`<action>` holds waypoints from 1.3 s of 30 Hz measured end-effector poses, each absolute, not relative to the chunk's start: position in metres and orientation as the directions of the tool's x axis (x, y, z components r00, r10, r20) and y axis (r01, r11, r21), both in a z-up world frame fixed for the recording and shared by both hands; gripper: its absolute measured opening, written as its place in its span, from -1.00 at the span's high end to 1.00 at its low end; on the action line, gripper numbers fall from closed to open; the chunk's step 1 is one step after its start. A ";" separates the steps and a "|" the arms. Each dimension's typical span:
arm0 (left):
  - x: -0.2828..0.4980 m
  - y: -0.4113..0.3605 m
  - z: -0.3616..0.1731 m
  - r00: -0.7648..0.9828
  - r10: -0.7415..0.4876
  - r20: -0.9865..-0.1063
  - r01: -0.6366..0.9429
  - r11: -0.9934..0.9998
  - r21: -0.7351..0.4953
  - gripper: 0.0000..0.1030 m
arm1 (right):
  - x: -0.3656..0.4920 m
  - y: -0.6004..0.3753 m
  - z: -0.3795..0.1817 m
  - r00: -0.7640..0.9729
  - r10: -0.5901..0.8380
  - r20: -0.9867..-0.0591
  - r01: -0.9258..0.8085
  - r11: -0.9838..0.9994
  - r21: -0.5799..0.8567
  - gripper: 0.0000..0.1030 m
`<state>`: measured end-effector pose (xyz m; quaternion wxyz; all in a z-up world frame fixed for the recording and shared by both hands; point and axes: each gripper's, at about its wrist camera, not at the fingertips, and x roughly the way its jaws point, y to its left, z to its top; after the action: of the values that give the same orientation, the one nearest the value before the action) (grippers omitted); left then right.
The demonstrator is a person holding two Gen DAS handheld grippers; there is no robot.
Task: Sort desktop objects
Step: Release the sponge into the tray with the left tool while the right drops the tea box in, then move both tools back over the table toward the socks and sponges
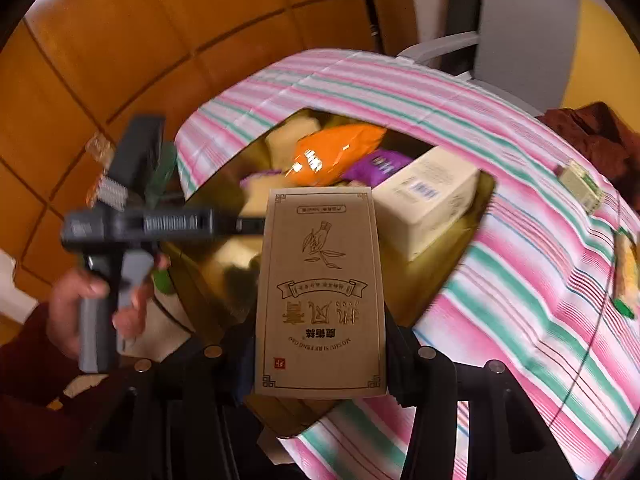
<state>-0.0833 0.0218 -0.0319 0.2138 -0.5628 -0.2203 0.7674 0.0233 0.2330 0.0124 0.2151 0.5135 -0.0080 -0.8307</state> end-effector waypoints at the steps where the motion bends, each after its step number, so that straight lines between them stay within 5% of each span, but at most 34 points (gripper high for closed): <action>1: -0.083 0.019 -0.030 -0.278 0.592 -0.757 -0.080 -0.799 -0.595 -0.34 | 0.023 0.225 0.008 -0.371 -0.354 -0.859 0.369 -0.905 0.214 -0.01; 5: -0.078 0.007 -0.023 -0.319 0.609 -0.726 -0.066 -0.779 -0.624 -0.36 | 0.023 0.203 -0.006 -0.322 -0.356 -0.877 0.423 -0.883 0.203 -0.45; 18: -0.062 -0.007 0.003 -0.409 0.608 -0.681 -0.085 -0.768 -0.635 -0.36 | 0.015 0.238 -0.003 -0.368 -0.440 -0.820 0.277 -0.893 0.355 -0.60; 39: -0.020 0.088 0.021 -0.318 0.618 -0.719 -0.347 -0.782 -0.518 -0.36 | 0.054 0.335 0.002 -0.471 -0.297 -0.831 0.020 -0.945 0.327 -0.74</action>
<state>-0.0201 0.0882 0.0213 0.3014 -0.5001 -0.1354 0.8004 0.0543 0.3347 0.0019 0.0936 0.5058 -0.1373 -0.8465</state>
